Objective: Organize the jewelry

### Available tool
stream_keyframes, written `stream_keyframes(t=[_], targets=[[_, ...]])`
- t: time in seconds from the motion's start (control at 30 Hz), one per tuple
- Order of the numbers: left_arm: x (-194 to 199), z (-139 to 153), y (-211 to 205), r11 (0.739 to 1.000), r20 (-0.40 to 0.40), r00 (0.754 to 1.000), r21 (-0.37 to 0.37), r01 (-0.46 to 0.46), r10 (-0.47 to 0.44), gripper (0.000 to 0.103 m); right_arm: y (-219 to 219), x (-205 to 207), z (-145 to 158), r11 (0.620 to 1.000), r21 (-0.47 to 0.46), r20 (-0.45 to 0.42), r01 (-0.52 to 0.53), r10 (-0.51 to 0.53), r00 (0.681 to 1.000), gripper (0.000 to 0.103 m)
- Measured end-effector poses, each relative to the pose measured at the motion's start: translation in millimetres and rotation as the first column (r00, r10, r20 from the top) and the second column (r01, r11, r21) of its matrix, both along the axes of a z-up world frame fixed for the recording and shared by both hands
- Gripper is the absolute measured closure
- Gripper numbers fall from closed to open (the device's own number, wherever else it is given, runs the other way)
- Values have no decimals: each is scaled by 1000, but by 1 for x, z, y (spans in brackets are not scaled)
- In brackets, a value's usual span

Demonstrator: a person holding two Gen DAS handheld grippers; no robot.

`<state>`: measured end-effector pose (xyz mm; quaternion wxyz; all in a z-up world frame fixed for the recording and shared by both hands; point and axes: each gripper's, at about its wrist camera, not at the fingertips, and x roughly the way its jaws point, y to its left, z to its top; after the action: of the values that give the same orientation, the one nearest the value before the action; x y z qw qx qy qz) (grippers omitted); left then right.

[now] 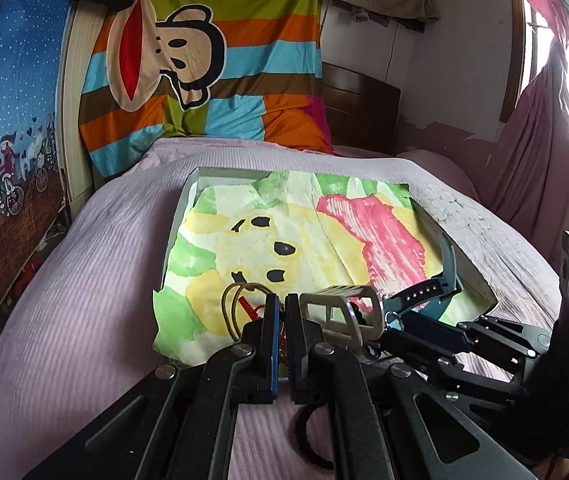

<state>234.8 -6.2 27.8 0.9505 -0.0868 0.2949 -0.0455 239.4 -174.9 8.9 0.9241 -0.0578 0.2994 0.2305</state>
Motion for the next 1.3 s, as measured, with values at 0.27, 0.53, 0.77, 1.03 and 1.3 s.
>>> stream_keyframes(t=[0.27, 0.53, 0.77, 1.03, 1.3], targets=[[-10, -10, 4, 1000, -13, 1000, -17, -5, 5, 99, -12, -5, -1, 999, 47, 23, 21, -22, 999, 85], [-28, -8, 4, 1000, 16, 1000, -27, -5, 5, 86, -31, -33, 16, 988, 139, 115, 62, -78, 990, 64], [-54, -1, 5, 999, 84, 996, -27, -37, 40, 46, -50, -61, 28, 975, 194, 175, 106, -141, 974, 42], [-86, 6, 5, 997, 153, 985, -8, -76, 76, 7, -69, -92, 31, 958, 250, 214, 141, -197, 957, 8], [-113, 3, 9, 994, 199, 974, 7, -112, 109, 0, -75, -116, 26, 957, 248, 226, 153, -210, 951, 1]])
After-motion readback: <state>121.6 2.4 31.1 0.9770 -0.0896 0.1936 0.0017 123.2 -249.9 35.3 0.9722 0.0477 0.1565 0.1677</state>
